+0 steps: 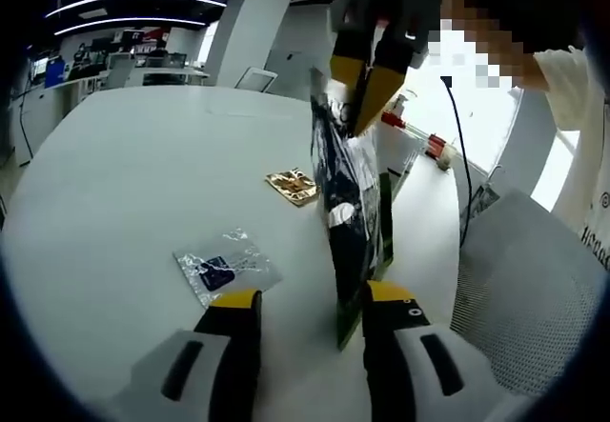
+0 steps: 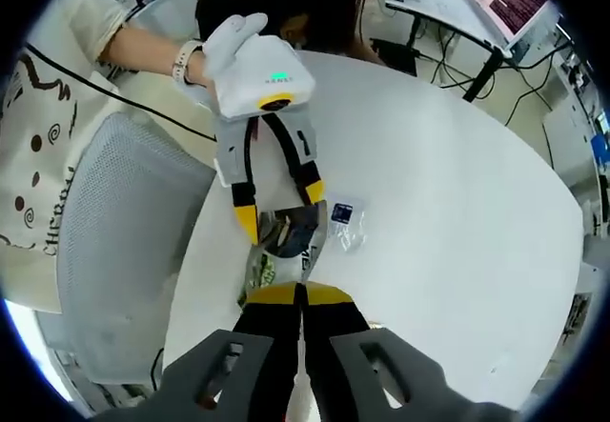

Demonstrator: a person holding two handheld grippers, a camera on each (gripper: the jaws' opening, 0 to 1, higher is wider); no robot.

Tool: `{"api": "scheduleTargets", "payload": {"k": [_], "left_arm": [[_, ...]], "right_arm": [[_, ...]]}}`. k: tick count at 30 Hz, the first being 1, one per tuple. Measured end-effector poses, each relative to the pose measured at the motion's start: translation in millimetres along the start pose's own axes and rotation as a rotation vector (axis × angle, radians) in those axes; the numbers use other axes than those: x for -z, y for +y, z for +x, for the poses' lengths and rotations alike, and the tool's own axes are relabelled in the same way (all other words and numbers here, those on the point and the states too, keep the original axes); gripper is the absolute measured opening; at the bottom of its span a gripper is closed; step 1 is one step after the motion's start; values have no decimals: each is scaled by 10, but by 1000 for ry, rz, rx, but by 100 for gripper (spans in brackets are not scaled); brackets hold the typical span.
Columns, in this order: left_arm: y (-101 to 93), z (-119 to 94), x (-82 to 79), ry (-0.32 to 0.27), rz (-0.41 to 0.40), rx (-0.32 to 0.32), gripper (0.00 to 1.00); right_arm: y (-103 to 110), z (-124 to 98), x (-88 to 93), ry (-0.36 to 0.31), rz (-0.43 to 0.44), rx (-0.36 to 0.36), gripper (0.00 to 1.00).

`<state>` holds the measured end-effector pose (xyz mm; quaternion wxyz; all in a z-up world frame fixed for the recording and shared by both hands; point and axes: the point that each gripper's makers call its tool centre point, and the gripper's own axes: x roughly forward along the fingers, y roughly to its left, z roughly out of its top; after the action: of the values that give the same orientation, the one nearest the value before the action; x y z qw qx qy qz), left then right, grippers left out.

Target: Arrange the skincare products in the storage area until every visible bottle or jar stands upright without overlapping.

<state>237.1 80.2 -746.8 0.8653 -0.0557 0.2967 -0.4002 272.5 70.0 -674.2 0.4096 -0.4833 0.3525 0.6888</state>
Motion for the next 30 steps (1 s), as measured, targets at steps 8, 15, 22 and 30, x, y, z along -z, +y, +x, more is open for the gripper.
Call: {"api": "scheduleTargets", "payload": {"k": [8,15,22,30], "left_arm": [[112,38,-71,2,-4,3,41],[217,66,-139,13,14,10,44],[220,81,-156,24,18,26,43],[225,92,-167,27,10,46,42]], "right_arm": [[-146,22,-4,-6,33,13,1],[-265,81,71,-6,58,4,1],[-274,138,128,-43,105,-49,1],[-238,264,171,-70,116,-80,1]]}}
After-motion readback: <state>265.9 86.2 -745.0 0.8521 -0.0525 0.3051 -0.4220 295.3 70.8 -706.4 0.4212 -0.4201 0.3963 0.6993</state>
